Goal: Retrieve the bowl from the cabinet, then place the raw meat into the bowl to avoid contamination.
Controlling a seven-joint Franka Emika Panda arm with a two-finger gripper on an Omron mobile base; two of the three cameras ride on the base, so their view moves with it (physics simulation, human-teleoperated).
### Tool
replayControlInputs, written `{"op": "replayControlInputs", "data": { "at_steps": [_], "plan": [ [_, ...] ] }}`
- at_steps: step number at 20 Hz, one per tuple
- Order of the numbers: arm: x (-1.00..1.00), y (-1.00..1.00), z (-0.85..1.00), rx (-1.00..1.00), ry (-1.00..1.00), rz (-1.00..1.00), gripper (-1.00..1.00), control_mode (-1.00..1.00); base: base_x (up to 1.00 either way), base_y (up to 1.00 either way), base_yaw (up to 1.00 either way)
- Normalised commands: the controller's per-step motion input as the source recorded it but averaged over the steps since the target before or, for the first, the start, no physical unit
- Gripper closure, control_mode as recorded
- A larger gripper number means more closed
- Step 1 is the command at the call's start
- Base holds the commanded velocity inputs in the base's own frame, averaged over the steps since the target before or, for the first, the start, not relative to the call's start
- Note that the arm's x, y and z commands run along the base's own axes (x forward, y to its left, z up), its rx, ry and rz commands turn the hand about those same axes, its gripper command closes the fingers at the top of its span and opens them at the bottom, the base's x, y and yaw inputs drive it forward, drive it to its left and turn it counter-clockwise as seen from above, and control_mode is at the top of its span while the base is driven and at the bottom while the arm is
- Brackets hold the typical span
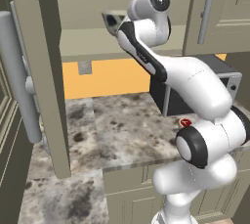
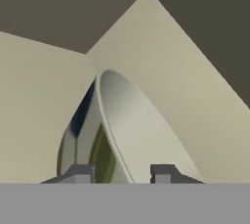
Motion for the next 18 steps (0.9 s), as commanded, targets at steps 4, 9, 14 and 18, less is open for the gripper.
{"op": "replayControlInputs", "data": {
  "at_steps": [4, 9, 14, 18],
  "plan": [
    [-0.47, 0.0, 0.06, -0.02, 0.05, 0.02, 1.0, -1.0, 0.0, 0.0, 0.0],
    [-0.54, 0.0, 0.0, -0.01, 0.04, 0.02, 1.0, -1.0, 0.0, 0.0, 0.0],
    [-0.72, -0.05, 0.0, 0.0, -0.01, 0.03, 1.0, -1.0, 0.0, 0.0, 0.0],
    [-0.87, -0.1, 0.0, 0.0, -0.06, 0.01, 1.0, -1.0, 0.0, 0.0, 0.0]
  ]
}}
